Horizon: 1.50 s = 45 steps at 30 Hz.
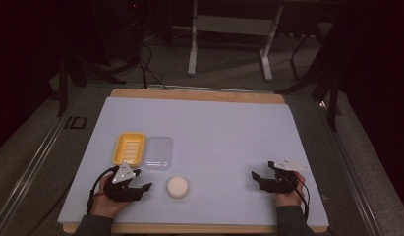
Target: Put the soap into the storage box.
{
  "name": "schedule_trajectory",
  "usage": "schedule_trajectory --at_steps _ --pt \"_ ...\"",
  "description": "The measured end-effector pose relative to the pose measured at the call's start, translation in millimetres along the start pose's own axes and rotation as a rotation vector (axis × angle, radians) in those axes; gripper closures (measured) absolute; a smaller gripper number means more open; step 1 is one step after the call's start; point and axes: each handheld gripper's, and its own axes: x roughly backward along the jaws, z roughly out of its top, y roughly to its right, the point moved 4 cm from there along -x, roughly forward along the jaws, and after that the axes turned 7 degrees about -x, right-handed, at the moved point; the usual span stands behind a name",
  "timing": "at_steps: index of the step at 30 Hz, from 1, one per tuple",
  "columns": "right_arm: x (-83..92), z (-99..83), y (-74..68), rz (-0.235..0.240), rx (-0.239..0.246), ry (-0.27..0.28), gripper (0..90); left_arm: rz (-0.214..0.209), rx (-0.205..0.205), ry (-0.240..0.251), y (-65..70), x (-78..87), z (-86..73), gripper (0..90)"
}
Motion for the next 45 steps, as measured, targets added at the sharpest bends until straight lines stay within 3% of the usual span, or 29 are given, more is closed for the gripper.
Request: schedule_trajectory --at_steps 10,14,18,21,30,34,35,37,45 --pt "1.8 0.0 -0.3 0.014 0.001 0.019 16.5 -0.026 0.003 0.002 1.8 0.8 1.1 34.5" --pt "2.2 -0.5 -2.4 0.013 0.022 0.023 16.5 -0.036 -0.026 -0.012 5.2 2.0 6.4 34.1" --pt "2.4 -0.5 -2.6 0.014 0.023 0.024 16.5 -0.062 -0.051 -0.019 7.5 2.3 12.3 34.2" --pt "2.5 -0.5 -2.3 0.017 0.02 0.026 16.6 -0.13 -0.065 -0.012 11.9 1.0 15.9 33.2" --pt "2.2 -0.1 -0.4 0.023 0.004 0.024 16.6 -0.191 -0.085 -0.013 14.0 7.9 24.0 30.3" --pt "2.2 -0.1 -0.1 0.024 -0.001 0.023 16.6 -0.212 -0.106 -0.024 15.5 9.3 30.3 28.8" --pt "2.3 -0.1 -0.1 0.024 -0.002 0.023 16.6 -0.216 -0.131 -0.038 17.4 9.2 35.2 28.8" --pt "2.3 -0.1 -0.3 0.024 0.002 0.023 16.6 -0.209 -0.149 -0.052 19.4 8.3 40.4 25.3" --pt "2.1 -0.2 -0.7 0.022 0.004 0.021 16.6 -0.256 -0.221 -0.105 27.7 -0.6 58.2 22.8"
